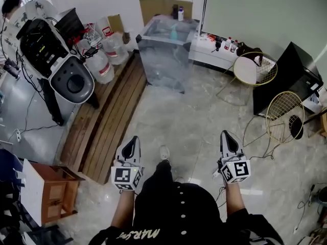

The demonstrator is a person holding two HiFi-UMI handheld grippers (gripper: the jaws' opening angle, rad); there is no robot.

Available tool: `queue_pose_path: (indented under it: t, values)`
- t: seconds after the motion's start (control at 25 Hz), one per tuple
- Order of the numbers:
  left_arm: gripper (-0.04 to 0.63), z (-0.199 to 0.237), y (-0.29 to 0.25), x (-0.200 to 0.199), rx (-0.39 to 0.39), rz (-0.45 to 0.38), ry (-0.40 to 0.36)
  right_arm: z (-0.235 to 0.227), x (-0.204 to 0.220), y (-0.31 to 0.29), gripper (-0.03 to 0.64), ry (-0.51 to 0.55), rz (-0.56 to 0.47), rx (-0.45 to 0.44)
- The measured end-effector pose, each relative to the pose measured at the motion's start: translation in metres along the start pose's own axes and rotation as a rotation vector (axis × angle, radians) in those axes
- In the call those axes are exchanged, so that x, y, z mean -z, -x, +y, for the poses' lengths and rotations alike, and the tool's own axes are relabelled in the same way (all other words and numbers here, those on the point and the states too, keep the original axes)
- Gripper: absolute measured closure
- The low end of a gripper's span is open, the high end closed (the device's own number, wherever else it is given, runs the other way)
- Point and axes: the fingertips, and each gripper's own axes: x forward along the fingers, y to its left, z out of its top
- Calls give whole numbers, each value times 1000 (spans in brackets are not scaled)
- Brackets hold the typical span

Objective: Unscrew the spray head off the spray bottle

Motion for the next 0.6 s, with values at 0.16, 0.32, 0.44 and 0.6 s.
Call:
queue_pose_path:
  t: [0.16,0.32,0.44,0.6]
  values:
    - [571,14,-39,-10,10,-15,-2,-17,-12,-30,604,20,-23,20]
    - [571,30,-79,-27,5,-33,15,-32,-21,-65,604,21,-20,29]
    - [571,37,-106,-37,23,-42,13,-38,-26,-95,604,27,-10,24]
    - [571,51,-135,-41,38,-35,18,-39,-33,-129,604,33,-10,15]
